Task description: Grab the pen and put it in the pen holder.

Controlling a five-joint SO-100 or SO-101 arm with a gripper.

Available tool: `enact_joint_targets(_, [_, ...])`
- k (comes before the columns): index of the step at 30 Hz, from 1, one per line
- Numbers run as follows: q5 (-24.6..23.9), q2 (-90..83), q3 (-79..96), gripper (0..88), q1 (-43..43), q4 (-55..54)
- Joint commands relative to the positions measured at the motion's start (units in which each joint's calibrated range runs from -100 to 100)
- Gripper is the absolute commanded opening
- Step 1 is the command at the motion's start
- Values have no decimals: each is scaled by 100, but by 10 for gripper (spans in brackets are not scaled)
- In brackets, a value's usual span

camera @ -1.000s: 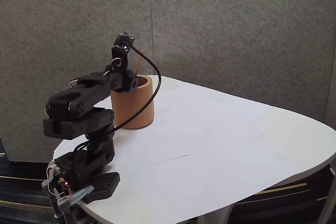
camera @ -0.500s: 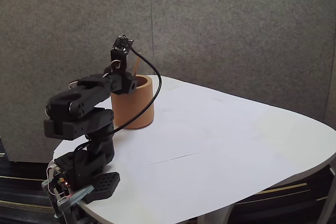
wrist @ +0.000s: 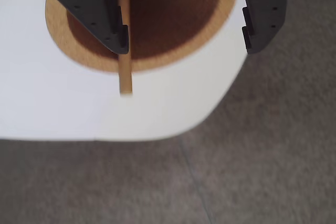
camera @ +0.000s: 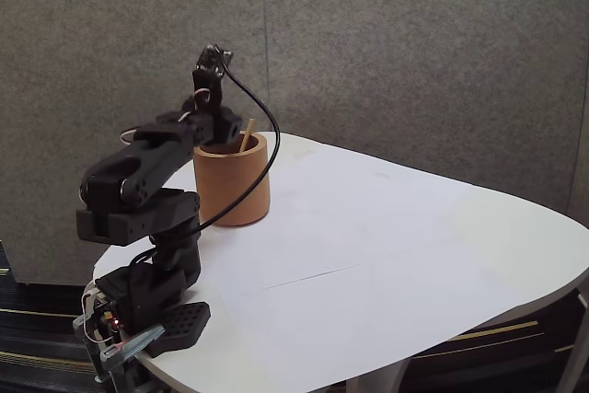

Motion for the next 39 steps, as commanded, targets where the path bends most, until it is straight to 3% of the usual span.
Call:
enact_joint_targets(1, [-21,14,-1814,308,-31,-51])
enact_joint_targets(6, [-94,38,-3060,306,6,-34])
enact_joint_targets(12, [-1426,-11,-3032,306,760,203])
enact_joint_targets(19, [-2874,-43,-2644,306,2422,2932])
enact_joint_targets(24, [-3590,-51,-1814,306,2839,4271])
enact_joint_targets(30, [-4080,-897,-361,306,2897,5017])
enact_joint_targets(39, [-4111,-2629,921,306,2905,6059])
